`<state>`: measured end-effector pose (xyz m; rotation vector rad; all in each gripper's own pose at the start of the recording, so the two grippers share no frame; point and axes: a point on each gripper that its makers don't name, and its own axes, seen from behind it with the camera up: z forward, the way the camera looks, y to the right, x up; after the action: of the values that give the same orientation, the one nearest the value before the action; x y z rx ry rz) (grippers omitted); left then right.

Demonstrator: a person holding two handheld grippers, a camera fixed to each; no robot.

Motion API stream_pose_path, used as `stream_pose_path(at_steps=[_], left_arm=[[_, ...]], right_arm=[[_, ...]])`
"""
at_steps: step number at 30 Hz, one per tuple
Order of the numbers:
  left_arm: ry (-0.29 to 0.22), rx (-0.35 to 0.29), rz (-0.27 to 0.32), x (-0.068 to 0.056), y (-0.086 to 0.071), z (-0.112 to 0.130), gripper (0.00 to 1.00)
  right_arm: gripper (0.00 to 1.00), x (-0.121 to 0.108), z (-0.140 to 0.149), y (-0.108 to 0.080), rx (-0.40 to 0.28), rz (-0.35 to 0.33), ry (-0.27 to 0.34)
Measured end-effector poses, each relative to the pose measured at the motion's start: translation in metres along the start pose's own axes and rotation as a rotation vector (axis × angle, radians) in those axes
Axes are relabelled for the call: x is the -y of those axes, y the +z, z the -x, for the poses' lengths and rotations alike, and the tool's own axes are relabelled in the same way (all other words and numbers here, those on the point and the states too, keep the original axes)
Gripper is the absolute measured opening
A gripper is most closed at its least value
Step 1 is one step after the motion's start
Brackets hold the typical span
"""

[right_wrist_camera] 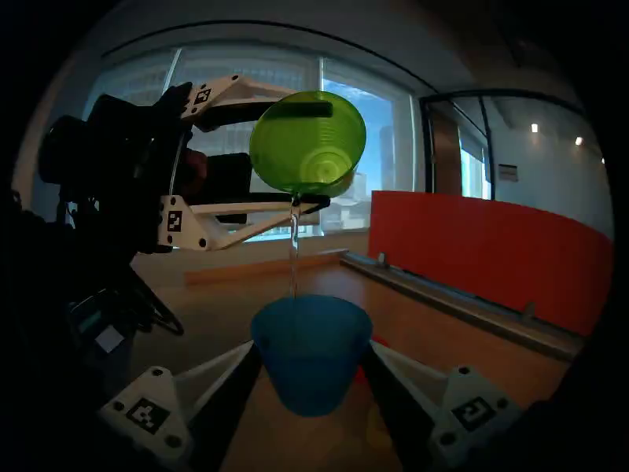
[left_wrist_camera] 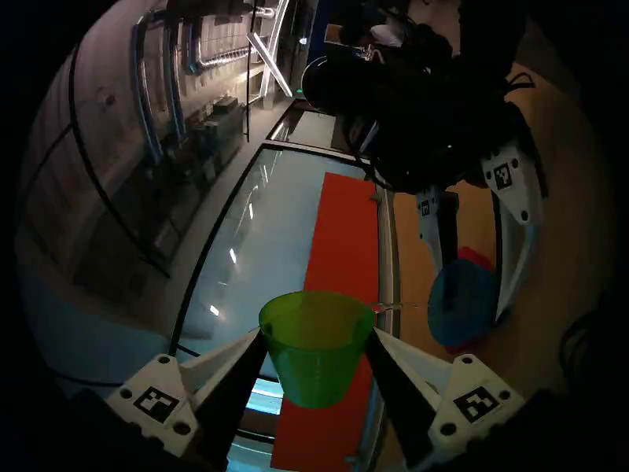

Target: Pour water

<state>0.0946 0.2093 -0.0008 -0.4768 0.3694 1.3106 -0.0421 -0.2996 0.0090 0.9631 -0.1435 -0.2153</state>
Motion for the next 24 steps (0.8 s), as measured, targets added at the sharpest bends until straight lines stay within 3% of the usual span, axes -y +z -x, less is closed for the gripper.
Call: stream_pose_path(at_steps=[9,24], left_arm=[[0.036,-0.007,0.004,-0.0051,-0.0004,-0.0018,0.85],[0.107,-0.008,-0.005,-0.0001,0.0049,-0.0005,0.85]], right_arm=[[0.88,-0.0006,-0.0006,0.0004,0.0,0.0,-0.002],[0.88,-0.0007,0.0008,0.0015,0.002,-0.001,-0.002]])
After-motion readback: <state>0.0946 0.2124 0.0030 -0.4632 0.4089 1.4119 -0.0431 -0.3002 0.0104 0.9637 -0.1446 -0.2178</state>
